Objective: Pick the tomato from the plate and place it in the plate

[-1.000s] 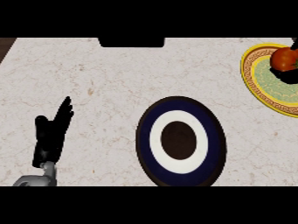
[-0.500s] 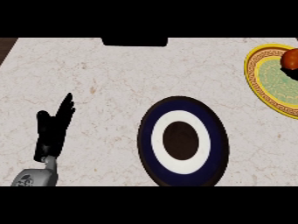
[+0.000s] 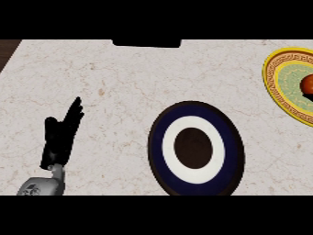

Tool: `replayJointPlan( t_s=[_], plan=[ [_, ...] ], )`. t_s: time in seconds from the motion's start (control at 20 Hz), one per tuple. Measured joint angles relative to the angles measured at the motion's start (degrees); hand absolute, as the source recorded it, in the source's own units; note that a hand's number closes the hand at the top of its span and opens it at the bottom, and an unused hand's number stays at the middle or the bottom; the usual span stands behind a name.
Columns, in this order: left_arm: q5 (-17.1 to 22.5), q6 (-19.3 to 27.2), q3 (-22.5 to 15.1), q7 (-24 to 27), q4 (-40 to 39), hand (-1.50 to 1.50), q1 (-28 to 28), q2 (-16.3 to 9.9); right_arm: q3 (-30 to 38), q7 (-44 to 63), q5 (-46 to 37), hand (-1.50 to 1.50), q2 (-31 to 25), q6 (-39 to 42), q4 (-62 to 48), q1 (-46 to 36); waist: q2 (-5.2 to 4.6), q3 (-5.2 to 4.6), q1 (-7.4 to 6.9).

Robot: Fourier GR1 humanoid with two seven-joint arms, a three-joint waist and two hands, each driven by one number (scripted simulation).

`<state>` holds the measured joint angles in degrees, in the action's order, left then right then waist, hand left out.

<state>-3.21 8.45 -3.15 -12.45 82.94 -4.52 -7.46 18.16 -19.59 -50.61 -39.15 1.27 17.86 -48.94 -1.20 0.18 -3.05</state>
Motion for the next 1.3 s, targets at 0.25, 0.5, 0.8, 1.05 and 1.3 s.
replayJointPlan(
  t_s=[0.25, 0.5, 0.8, 1.05, 1.3],
  plan=[
    [-0.4, 0.3, -0.2, -0.7, 0.3, 0.00, -0.4, 0.3, -1.2, -3.2, -1.4, -1.50, -1.0, 4.1, -5.0, -0.5, -0.07, 0.06, -0.09],
    [-0.8, 0.6, -0.1, 0.0, 0.1, 0.00, 0.3, 0.5, 1.6, -12.0, 1.9, -1.50, -2.0, 7.8, -6.3, -1.1, 0.06, 0.08, 0.33],
    [-0.4, 0.2, 0.4, 0.4, -0.2, 0.00, 0.7, 0.2, 12.4, -18.0, 13.3, -1.50, -3.1, 14.6, -8.6, -2.9, 0.13, 0.15, 0.79],
    [-0.4, 0.2, 0.0, 0.3, 0.7, 0.00, 1.2, 0.7, 17.7, -19.5, 18.8, -1.50, -7.1, 22.3, -10.9, -1.5, 0.02, 0.15, 0.60],
    [-0.6, 0.1, 0.0, 0.8, 0.5, 0.00, 1.5, 0.8, 19.3, -19.6, 21.1, -1.50, -7.5, 24.8, -11.0, 0.8, -0.10, 0.16, 0.32]
  ],
)
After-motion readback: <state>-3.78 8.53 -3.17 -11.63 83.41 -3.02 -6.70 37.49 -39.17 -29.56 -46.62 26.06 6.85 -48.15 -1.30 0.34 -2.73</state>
